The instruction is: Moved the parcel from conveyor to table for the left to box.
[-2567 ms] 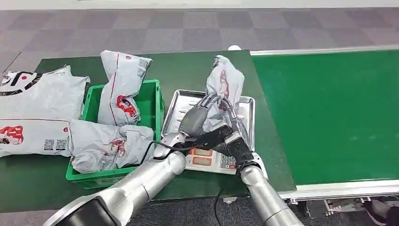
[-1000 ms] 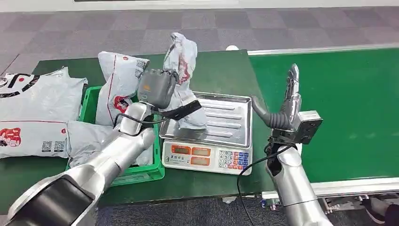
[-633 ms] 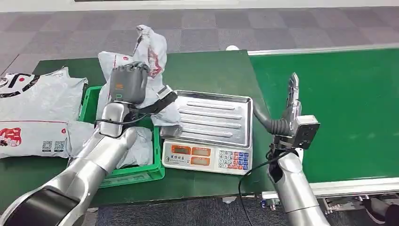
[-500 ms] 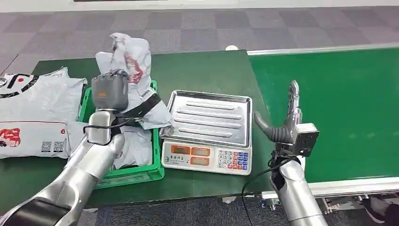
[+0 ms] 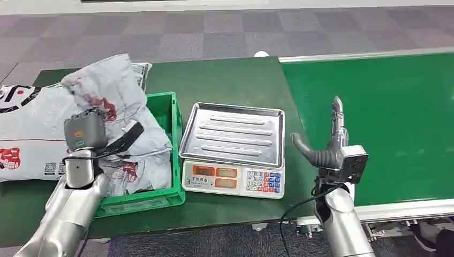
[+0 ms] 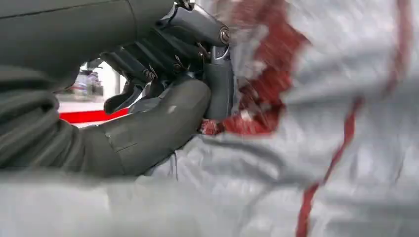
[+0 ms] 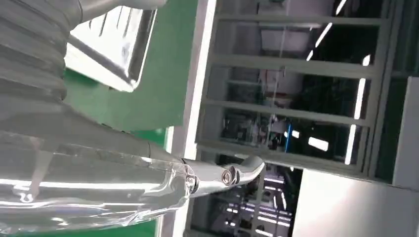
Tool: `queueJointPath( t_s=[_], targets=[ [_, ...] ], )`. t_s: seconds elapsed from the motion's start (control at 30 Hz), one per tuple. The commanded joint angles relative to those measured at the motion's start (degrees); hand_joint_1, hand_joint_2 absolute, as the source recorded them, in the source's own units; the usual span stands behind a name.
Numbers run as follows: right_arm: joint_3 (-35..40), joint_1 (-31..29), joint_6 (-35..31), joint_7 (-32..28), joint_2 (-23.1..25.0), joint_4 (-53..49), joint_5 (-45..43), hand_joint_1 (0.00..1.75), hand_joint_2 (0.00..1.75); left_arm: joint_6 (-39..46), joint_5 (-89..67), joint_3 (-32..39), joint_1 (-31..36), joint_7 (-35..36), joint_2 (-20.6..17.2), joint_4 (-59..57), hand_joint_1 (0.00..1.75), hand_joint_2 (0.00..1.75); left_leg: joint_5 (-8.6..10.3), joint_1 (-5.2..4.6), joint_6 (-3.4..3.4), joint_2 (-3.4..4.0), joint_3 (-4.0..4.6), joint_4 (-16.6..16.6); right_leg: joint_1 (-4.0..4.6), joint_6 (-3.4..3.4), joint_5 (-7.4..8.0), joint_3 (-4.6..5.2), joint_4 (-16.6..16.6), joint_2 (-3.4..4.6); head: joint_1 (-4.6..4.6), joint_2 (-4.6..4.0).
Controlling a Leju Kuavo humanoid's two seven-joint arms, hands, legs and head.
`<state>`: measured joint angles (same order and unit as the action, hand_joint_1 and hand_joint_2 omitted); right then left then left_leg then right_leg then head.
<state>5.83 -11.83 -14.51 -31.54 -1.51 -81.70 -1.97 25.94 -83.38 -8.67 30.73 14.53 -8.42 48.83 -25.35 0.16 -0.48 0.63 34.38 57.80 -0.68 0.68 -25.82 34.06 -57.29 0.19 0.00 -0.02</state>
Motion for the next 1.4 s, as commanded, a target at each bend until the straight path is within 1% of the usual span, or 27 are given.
queueJointPath(
  t_s=[0.03, 0.07, 0.1, 0.13, 0.17, 0.23, 0.27, 0.3, 0.33, 0.47, 0.53, 0.77, 1.4],
  targets=[
    [-2.7, 1.8, 0.3, 0.4, -2.1, -2.0, -0.3, 0.00, 1.75, -4.0, -0.7, 6.5, -2.1, -1.9, -8.4, -0.1, 1.75, 1.75, -0.06, 0.07, -0.05, 0.05, -0.14, -0.1, 0.09, -0.12, -0.07, -0.11, 0.1, 0.07, 0.00, 0.02],
    [-2.6, 2.0, 0.1, 0.4, -2.1, -2.3, -0.4, 0.00, 1.75, -2.5, -0.1, 6.0, 0.2, -3.4, -7.4, -2.4, 0.19, 1.75, -0.07, 0.13, -0.07, -0.01, -0.09, 0.0, 0.15, -0.13, -0.08, -0.09, 0.0, 0.01, 0.00, 0.02],
    [-2.5, 1.9, 0.0, 0.4, -2.2, -2.1, -0.4, 0.00, 1.75, -1.9, 1.3, 5.9, 1.7, -4.7, -6.5, -4.0, 0.00, 1.75, -0.02, 0.11, -0.06, -0.12, 0.01, 0.0, 0.12, -0.14, -0.10, -0.02, 0.0, -0.13, 0.00, 0.00],
    [-2.2, 1.8, -0.1, 0.4, -2.3, -1.9, -0.5, 0.00, 1.75, -1.9, 4.3, 6.1, 2.7, -7.2, -5.2, -5.1, 0.00, 1.75, -0.04, 0.14, -0.10, -0.16, -0.03, 0.0, 0.15, -0.16, -0.10, -0.07, 0.0, -0.15, 0.00, 0.02],
    [-2.0, 1.6, -0.1, 0.4, -2.4, -1.3, -0.5, 0.00, 1.75, -2.1, 5.1, 5.7, 3.2, -7.7, -4.6, -5.8, 0.00, 1.75, -0.01, 0.14, -0.11, -0.26, -0.06, 0.0, 0.15, -0.16, -0.10, -0.13, 0.0, -0.24, 0.00, 0.00],
    [-1.4, 0.6, -0.1, 0.4, -2.6, 0.2, -0.6, 0.00, 1.75, 0.0, 5.5, 4.6, 3.4, -7.6, -4.2, -6.4, 0.00, 1.75, 0.02, 0.11, -0.10, -0.33, -0.04, -0.1, 0.13, -0.15, -0.09, -0.09, 0.0, -0.30, 0.00, 0.00],
    [-0.9, -0.4, 0.0, 0.4, -2.6, 1.4, -0.6, 0.00, 1.75, 0.8, 6.0, 4.1, 3.3, -7.6, -3.8, -6.3, 0.00, 1.75, 0.03, 0.07, -0.11, -0.25, -0.01, -0.1, 0.08, -0.13, -0.08, -0.02, 0.0, -0.26, 0.00, 0.00],
    [-0.2, -1.5, -0.1, 0.4, -2.9, 2.8, -0.6, 0.00, 1.75, 0.9, 7.1, 3.8, 3.0, -8.0, -3.8, -5.5, 0.00, 1.75, 0.06, 0.10, -0.11, -0.31, -0.08, -0.1, 0.10, -0.14, -0.05, -0.13, 0.1, -0.32, 0.00, 0.00],
    [0.2, -1.9, 0.0, 0.4, -3.2, 3.5, -0.6, 0.00, 1.75, 1.1, 8.8, 3.8, 2.9, -9.4, -3.6, -5.2, 0.00, 1.75, 0.02, 0.08, -0.12, -0.16, -0.03, 0.0, 0.07, -0.13, -0.05, -0.03, 0.0, -0.19, 0.00, 0.02],
    [2.7, -5.3, 0.7, 1.0, -4.4, 8.2, -0.3, 0.00, 1.75, -1.3, 26.2, 4.8, 2.6, -23.4, -1.4, -1.8, 0.00, 1.75, 0.02, 0.12, -0.12, -0.16, -0.04, 0.0, 0.09, -0.18, 0.00, -0.08, 0.0, -0.18, 0.00, 0.02],
    [2.9, -6.0, 0.8, 0.9, -4.5, 9.4, -0.4, 0.00, 1.75, -1.6, 26.6, 4.1, 2.3, -22.9, -1.4, -0.8, 0.00, 1.75, 0.04, 0.10, -0.11, -0.17, -0.01, 0.0, 0.07, -0.17, 0.01, -0.06, 0.0, -0.20, 0.00, 0.02],
    [3.1, -5.6, 0.9, 0.9, -4.7, 8.8, -0.4, 0.00, 1.75, -1.8, 27.3, 3.5, 2.1, -22.4, -1.9, -0.6, 0.00, 1.75, 0.02, 0.09, -0.13, -0.24, -0.03, 0.0, 0.07, -0.20, -0.03, -0.07, 0.0, -0.24, 0.00, 0.00],
    [3.1, -5.6, 0.9, 0.9, -4.7, 8.8, -0.4, 0.00, 1.75, -1.8, 27.3, 3.5, 2.1, -22.4, -1.9, -0.6, 0.00, 1.75, 0.02, 0.10, -0.13, -0.25, -0.06, -0.1, 0.08, -0.21, -0.03, -0.11, 0.0, -0.24, 0.00, 0.02]
  ],
)
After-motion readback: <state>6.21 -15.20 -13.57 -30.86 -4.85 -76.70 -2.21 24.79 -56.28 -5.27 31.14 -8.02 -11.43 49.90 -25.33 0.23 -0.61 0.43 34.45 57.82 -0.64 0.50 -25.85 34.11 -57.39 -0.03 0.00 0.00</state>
